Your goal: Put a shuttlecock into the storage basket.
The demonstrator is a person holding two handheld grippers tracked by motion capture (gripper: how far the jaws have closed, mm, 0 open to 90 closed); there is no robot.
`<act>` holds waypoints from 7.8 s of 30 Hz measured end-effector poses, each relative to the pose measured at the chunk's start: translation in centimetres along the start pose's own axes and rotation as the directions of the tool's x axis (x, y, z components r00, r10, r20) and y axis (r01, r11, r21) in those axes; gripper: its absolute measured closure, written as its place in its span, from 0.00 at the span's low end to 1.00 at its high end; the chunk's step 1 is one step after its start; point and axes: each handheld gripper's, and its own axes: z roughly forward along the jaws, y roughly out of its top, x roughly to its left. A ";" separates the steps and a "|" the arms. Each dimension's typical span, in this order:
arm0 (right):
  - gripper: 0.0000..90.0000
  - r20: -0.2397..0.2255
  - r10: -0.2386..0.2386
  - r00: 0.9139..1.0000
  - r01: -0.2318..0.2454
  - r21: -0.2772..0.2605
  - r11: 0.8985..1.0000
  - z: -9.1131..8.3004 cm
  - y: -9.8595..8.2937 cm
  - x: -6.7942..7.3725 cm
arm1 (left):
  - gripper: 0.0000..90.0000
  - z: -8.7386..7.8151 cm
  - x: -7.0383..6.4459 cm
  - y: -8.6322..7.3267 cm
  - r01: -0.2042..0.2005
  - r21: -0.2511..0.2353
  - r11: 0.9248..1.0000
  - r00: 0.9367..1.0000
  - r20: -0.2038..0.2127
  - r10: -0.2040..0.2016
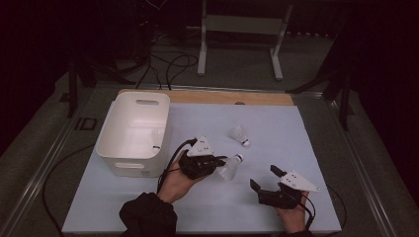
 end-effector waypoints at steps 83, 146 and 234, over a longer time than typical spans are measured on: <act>0.09 -0.002 0.003 1.000 -0.003 -0.003 1.000 0.0 0.0 0.0 | 1.00 -4.1 1.6 1.5 -0.006 -0.023 1.000 0.999 -0.047 0.005; 0.09 -0.003 0.009 1.000 -0.010 -0.005 1.000 0.0 0.0 0.0 | 1.00 -6.2 2.8 1.8 -0.008 -0.026 1.000 0.997 -0.082 0.005; 0.09 -0.004 0.008 1.000 -0.008 -0.005 1.000 0.0 0.0 0.0 | 1.00 -8.5 4.7 1.5 0.028 -0.045 0.999 0.988 -0.151 -0.034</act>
